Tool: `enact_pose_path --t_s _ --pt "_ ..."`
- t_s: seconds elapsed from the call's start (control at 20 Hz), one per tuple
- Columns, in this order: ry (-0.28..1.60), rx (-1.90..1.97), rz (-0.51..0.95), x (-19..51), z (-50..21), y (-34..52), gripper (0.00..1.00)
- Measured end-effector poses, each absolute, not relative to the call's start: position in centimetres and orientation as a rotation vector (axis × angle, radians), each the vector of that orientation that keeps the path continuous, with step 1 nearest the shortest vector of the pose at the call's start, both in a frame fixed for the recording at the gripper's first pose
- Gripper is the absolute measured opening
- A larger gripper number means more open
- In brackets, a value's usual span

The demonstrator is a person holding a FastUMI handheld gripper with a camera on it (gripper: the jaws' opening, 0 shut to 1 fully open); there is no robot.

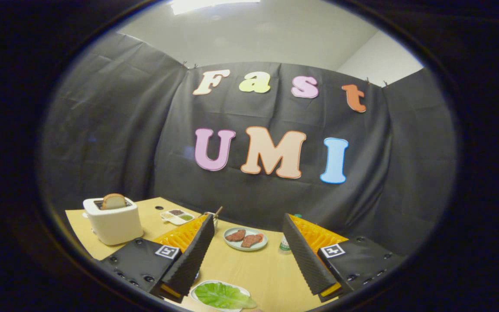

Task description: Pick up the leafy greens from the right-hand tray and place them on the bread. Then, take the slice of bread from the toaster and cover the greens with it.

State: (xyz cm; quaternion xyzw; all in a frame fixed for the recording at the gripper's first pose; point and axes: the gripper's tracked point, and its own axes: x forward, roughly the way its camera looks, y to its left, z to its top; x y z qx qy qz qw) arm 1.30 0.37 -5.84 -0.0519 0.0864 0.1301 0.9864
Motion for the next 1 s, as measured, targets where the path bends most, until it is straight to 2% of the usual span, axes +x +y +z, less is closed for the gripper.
enact_pose_path --t_s 1.0 --pt "0.486 -0.208 0.580 1.5 -19.4 2.2 1.00"
